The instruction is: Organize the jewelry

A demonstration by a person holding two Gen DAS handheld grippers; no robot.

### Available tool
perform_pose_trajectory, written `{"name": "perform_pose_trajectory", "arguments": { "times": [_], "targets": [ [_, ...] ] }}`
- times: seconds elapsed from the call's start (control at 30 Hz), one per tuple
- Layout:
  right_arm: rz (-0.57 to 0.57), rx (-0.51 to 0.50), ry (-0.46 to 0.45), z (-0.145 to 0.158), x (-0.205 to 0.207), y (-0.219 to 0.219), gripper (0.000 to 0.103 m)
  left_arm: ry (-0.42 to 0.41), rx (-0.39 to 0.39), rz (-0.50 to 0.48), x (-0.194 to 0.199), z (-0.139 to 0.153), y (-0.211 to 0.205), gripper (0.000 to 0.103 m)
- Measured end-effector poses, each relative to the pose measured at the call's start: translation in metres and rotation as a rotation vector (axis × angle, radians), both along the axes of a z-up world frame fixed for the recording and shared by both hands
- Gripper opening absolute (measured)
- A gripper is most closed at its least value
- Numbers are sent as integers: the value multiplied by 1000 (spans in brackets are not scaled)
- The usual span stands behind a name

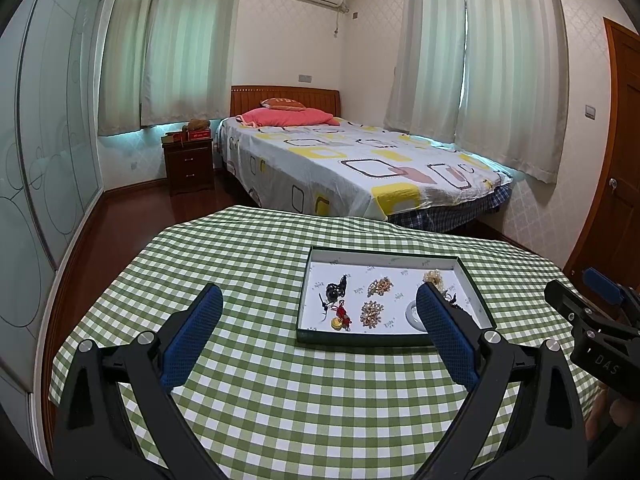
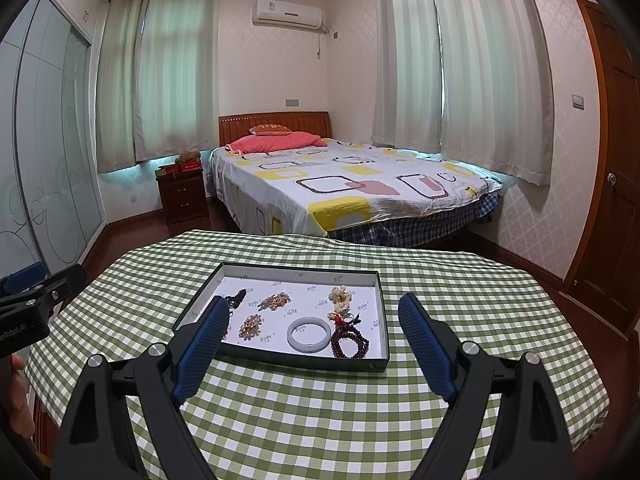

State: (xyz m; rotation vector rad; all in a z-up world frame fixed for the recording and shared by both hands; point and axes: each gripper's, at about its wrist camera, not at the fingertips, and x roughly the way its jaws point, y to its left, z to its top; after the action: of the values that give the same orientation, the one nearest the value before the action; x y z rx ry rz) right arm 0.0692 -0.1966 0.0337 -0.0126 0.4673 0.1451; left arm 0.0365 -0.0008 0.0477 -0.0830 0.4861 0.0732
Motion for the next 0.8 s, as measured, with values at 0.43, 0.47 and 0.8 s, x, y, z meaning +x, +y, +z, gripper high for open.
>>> {"name": "perform_pose_trajectory", "arguments": {
  "times": [0.43,0.47,0.8],
  "targets": [
    [0,0,1,0,0,0,84,-17,-6,-8,-1,0,-1,95],
    [0,0,1,0,0,0,84,-19,-6,-9,-1,0,-1,95],
    [2,0,1,0,0,1,84,-31,24,-13,-2,2,-6,99]
  ]
}}
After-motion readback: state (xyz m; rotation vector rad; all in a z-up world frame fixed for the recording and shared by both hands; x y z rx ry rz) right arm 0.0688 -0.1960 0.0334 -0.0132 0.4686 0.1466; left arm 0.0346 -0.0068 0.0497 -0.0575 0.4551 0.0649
